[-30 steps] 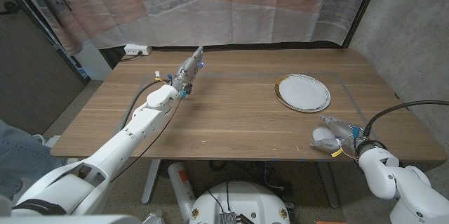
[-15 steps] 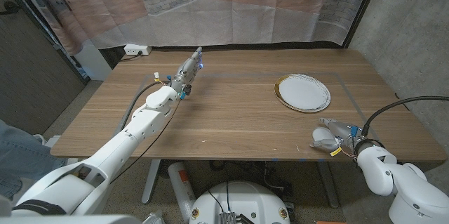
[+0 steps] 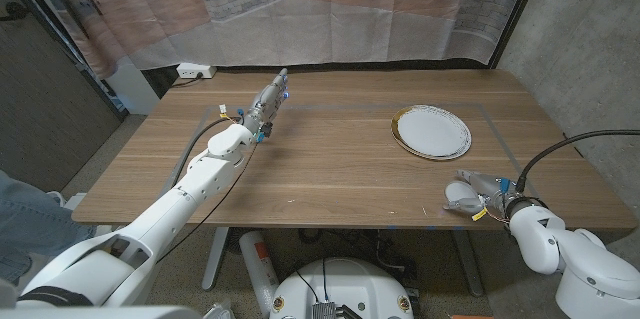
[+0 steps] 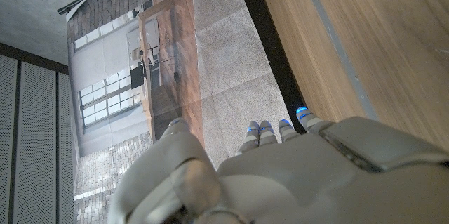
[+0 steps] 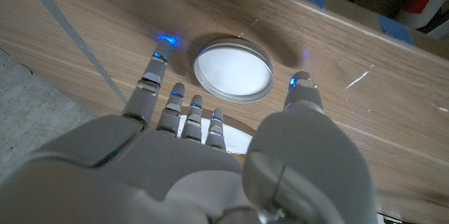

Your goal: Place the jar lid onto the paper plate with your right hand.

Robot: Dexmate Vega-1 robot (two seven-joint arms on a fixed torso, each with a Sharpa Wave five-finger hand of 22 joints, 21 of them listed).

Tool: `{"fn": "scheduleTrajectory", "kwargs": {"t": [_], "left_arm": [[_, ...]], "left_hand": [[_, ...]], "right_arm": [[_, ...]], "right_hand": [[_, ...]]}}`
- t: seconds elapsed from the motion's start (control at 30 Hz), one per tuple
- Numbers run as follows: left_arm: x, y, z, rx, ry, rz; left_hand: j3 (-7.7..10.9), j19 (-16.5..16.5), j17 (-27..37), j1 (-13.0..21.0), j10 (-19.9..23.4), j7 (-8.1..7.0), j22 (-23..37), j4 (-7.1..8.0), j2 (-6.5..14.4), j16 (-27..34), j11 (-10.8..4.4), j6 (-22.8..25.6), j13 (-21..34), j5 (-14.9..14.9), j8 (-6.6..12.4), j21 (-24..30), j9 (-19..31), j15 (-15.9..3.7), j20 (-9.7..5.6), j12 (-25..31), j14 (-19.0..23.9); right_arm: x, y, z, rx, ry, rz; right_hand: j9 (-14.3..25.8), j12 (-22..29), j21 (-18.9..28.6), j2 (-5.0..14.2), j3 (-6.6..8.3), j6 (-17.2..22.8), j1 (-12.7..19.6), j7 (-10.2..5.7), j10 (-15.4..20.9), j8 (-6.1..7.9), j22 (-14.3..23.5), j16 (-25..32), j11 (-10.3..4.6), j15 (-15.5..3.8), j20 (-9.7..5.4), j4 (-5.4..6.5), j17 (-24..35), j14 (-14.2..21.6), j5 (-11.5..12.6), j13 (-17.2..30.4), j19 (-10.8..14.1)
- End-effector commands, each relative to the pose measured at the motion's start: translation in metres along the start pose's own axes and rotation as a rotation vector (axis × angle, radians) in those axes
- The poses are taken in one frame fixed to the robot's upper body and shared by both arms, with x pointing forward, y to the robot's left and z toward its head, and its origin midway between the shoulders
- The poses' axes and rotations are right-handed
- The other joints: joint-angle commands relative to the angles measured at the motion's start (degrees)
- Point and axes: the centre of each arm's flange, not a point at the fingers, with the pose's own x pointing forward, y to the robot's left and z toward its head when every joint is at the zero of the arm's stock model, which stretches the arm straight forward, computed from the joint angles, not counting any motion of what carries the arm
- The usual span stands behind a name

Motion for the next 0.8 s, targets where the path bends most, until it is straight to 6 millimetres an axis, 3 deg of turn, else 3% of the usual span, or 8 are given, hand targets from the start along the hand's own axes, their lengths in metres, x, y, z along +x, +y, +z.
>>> {"fn": "scheduleTrajectory", "kwargs": {"t": [0.03, 0.2, 0.27, 0.4, 0.6, 0.63, 0.7, 0.8], "left_arm": [[0.001, 0.0, -0.001, 0.002, 0.008, -0.001], [0.002, 0.001, 0.0, 0.004, 0.006, 0.0], [0.003, 0.001, 0.0, 0.003, 0.008, 0.001], [0.003, 0.002, -0.002, -0.003, 0.013, 0.0], [0.003, 0.002, -0.005, -0.008, 0.016, 0.001], [0.003, 0.002, -0.005, -0.01, 0.017, 0.002], [0.003, 0.002, -0.006, -0.012, 0.019, 0.002], [0.003, 0.001, -0.007, -0.014, 0.022, 0.0]], "left_hand": [[-0.08, -6.56, 0.13, 0.44, -0.29, 0.14, 0.11, -0.12, 0.28, -0.1, -0.26, 0.29, 0.23, 0.02, -0.04, -0.4, 0.22, 0.17, -1.02, 0.02, 0.04], [-0.1, -6.55, 0.14, 0.44, -0.26, 0.09, 0.11, -0.12, 0.3, -0.08, -0.2, 0.25, 0.23, 0.02, -0.07, -0.45, 0.22, 0.23, -0.99, 0.02, 0.1], [-0.11, -6.52, 0.14, 0.44, -0.24, 0.12, 0.11, -0.13, 0.3, -0.06, -0.21, 0.26, 0.23, 0.02, -0.07, -0.46, 0.22, 0.18, -0.99, 0.03, 0.15], [-0.13, -6.52, 0.14, 0.45, -0.26, 0.09, 0.11, -0.13, 0.31, -0.09, -0.25, 0.22, 0.24, 0.02, -0.09, -0.51, 0.22, 0.15, -0.97, 0.02, 0.1], [-0.16, -6.49, 0.14, 0.46, -0.25, 0.06, 0.12, -0.14, 0.34, -0.1, -0.27, 0.25, 0.24, 0.02, -0.09, -0.59, 0.22, 0.2, -0.95, 0.02, 0.1], [-0.17, -6.52, 0.14, 0.46, -0.26, 0.06, 0.12, -0.15, 0.34, -0.12, -0.28, 0.25, 0.24, 0.02, -0.09, -0.62, 0.22, 0.19, -0.94, 0.01, 0.05], [-0.17, -6.47, 0.14, 0.46, -0.31, 0.05, 0.12, -0.15, 0.35, -0.13, -0.29, 0.25, 0.24, 0.02, -0.09, -0.62, 0.22, 0.19, -0.94, -0.01, 0.04], [-0.19, -6.46, 0.14, 0.46, -0.31, 0.08, 0.12, -0.15, 0.35, -0.11, -0.22, 0.29, 0.24, 0.02, -0.08, -0.65, 0.22, 0.22, -0.95, -0.01, 0.08]], "right_arm": [[0.009, 0.003, -0.003, -0.013, 0.015, 0.015], [0.011, 0.006, -0.004, -0.015, 0.022, 0.024], [0.012, 0.007, -0.004, -0.017, 0.023, 0.027], [0.013, 0.009, -0.005, -0.016, 0.028, 0.029], [0.013, 0.011, -0.007, -0.025, 0.038, 0.037], [0.014, 0.011, -0.007, -0.026, 0.037, 0.037], [0.014, 0.012, -0.007, -0.032, 0.037, 0.035], [0.014, 0.014, -0.008, -0.032, 0.042, 0.034]], "right_hand": [[0.07, 0.52, 0.28, 0.18, -0.08, 0.87, 0.63, -0.13, 1.1, 0.48, 0.27, 0.22, -0.02, -0.37, -0.03, -0.04, 0.33, 0.97, 0.32, 0.24, 0.87], [0.08, 0.8, 0.2, 0.49, -0.01, 1.91, 0.92, -0.23, 1.95, 0.71, 0.28, 0.26, -0.34, -0.96, -0.43, -0.02, 0.39, 1.74, 0.32, 0.27, 1.42], [0.09, 0.9, 0.21, 0.64, 0.0, 3.1, 1.15, -0.01, 2.32, 1.01, 0.29, 0.18, -0.37, -1.58, -1.91, -0.01, 0.44, 2.16, 0.3, 0.3, 2.12], [0.11, 1.05, 0.05, 0.89, 0.03, 4.99, 1.4, 0.26, 2.85, 1.54, 0.3, 0.12, -0.71, -2.65, -2.41, 0.02, 0.54, 2.56, 0.3, 0.34, 2.5], [0.26, 2.17, 0.07, 1.46, 0.16, 6.94, 1.98, -0.8, 5.72, 1.94, 0.34, 0.31, -1.27, -3.94, -3.9, 0.06, 0.78, 3.9, 0.33, 0.58, 3.94], [0.32, 2.76, 0.25, 1.64, 0.17, 7.95, 2.19, -0.82, 7.11, 2.18, 0.38, 0.48, -1.74, -4.21, -4.82, 0.07, 0.87, 4.7, 0.3, 0.76, 4.95], [0.37, 3.22, 0.29, 1.8, 0.18, 8.93, 2.37, -0.95, 8.18, 2.42, 0.41, 0.74, -2.14, -4.9, -5.23, 0.09, 0.97, 5.69, 0.27, 0.9, 5.57], [0.45, 4.23, 1.06, 2.37, 0.32, 10.35, 3.12, -1.43, 10.53, 2.54, 0.52, 1.43, -2.88, -6.45, -7.72, 0.03, 1.28, 8.42, 0.15, 1.27, 8.81]]}}
